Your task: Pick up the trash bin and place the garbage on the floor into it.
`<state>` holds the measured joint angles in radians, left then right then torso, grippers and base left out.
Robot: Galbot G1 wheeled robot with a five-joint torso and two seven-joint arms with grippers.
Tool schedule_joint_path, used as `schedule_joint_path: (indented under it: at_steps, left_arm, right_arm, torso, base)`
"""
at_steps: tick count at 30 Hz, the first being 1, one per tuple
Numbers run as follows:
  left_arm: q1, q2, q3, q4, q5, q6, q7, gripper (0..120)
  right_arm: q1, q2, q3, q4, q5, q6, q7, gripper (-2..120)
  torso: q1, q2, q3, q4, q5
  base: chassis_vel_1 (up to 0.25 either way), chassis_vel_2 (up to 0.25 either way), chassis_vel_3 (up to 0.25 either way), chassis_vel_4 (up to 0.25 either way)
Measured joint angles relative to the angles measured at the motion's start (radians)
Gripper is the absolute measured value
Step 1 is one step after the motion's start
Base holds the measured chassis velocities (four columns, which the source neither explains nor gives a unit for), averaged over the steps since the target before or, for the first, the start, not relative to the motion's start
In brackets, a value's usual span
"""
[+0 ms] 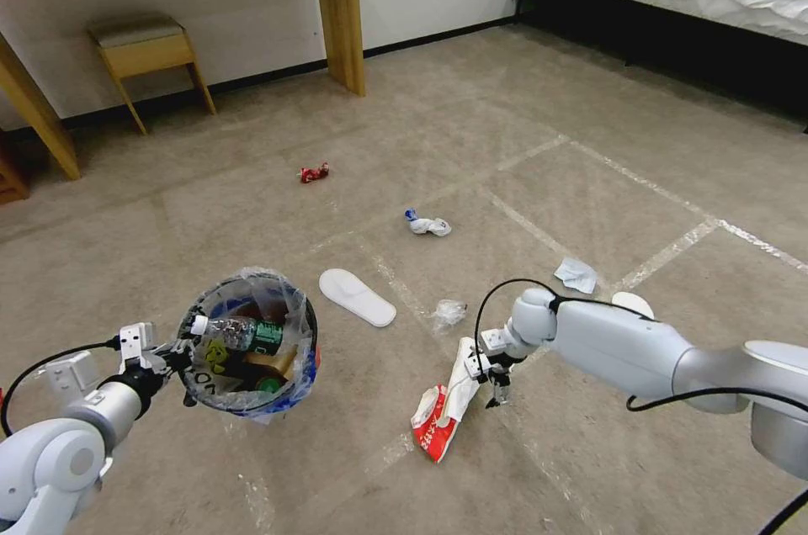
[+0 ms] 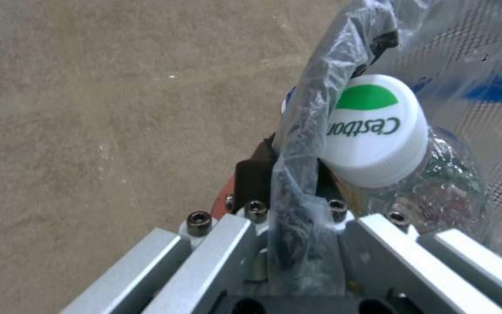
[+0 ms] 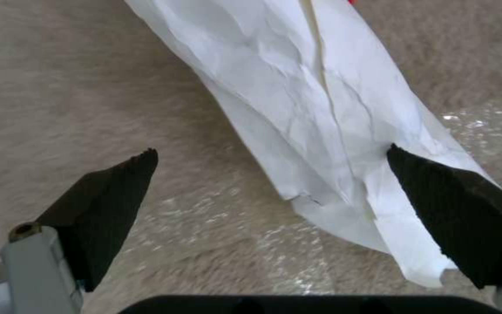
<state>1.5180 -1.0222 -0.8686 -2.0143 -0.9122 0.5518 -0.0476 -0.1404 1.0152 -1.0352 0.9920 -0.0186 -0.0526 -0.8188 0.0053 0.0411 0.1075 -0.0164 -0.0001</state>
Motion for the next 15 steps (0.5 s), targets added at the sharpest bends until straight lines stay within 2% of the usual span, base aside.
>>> schedule_joint_path:
  at_steps: [3,11,15]
  left_arm:
    - [0.003,-0.001,0.000,-0.006,0.001,-0.002,-0.001,1]
    - [0.014,-0.015,0.004,-0.024,0.011,-0.004,-0.007,1]
    - [0.022,-0.025,0.007,-0.038,0.014,-0.007,-0.008,1]
  right_arm:
    - [-0.017,0.009,0.004,-0.013,0.000,-0.006,0.057,100]
    - [-0.027,0.021,0.021,-0.029,-0.005,-0.012,0.116,100]
    - [-0.029,0.015,0.023,-0.020,-0.005,-0.016,0.141,85]
  torso:
    - [0.000,0.000,0.000,0.0001,0.0001]
    - [0.000,0.000,0.000,0.0003,0.0001]
    - [0.000,0.000,0.000,0.0001,0.0000]
  base:
    - [0.000,0.000,0.000,0.000]
    - [0.000,0.000,0.000,0.000]
    - [0.000,0.000,0.000,0.000]
